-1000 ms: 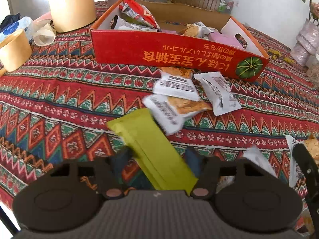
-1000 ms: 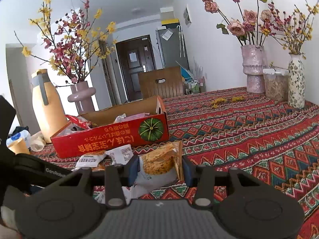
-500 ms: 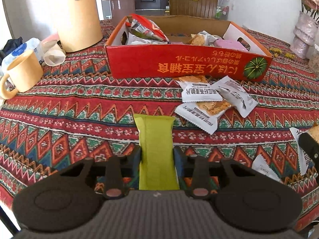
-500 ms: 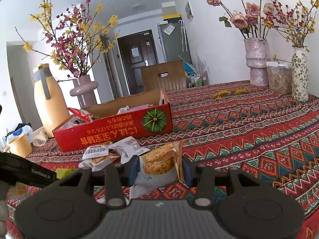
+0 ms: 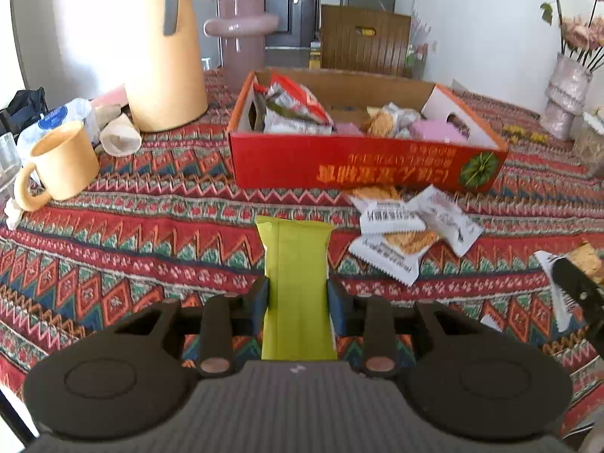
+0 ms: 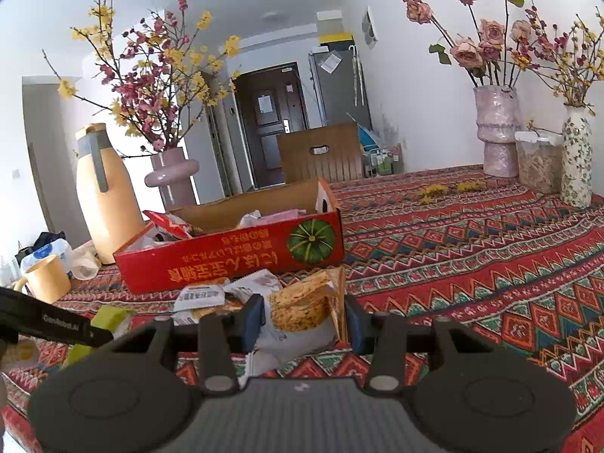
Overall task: Organize snacks
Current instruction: 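Carry both packets into the box and open both grippers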
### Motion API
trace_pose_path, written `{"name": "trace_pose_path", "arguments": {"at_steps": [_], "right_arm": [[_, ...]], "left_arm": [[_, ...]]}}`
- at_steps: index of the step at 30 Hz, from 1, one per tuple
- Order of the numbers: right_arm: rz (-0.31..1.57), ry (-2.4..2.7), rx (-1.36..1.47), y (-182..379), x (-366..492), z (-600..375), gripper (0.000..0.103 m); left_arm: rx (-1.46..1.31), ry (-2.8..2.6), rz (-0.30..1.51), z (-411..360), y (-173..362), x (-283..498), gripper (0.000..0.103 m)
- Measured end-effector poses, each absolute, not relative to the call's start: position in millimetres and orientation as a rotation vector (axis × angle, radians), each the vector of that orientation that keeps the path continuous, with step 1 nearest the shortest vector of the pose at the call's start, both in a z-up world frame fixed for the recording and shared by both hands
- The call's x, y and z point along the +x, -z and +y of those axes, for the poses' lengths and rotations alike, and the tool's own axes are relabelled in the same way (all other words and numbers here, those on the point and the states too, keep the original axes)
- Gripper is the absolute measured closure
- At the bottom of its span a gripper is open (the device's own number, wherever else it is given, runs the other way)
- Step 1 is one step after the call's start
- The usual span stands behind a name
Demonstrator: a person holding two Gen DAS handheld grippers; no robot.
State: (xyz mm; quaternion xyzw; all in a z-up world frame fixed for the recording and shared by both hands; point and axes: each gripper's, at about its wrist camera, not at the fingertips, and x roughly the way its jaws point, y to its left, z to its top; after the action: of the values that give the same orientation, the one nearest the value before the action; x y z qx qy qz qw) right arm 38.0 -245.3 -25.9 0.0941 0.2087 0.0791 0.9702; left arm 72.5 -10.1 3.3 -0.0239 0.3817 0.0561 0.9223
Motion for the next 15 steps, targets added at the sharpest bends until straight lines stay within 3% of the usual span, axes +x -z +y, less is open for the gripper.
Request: {"name": "trace_pose_path", "arguments": {"at_steps": [15], "right_arm": [[0.369, -0.205, 0.201, -9, 69, -235, 0.059]], "left_arm": [[-0.076, -0.104, 0.652, -11, -62, 89, 0.069]]}}
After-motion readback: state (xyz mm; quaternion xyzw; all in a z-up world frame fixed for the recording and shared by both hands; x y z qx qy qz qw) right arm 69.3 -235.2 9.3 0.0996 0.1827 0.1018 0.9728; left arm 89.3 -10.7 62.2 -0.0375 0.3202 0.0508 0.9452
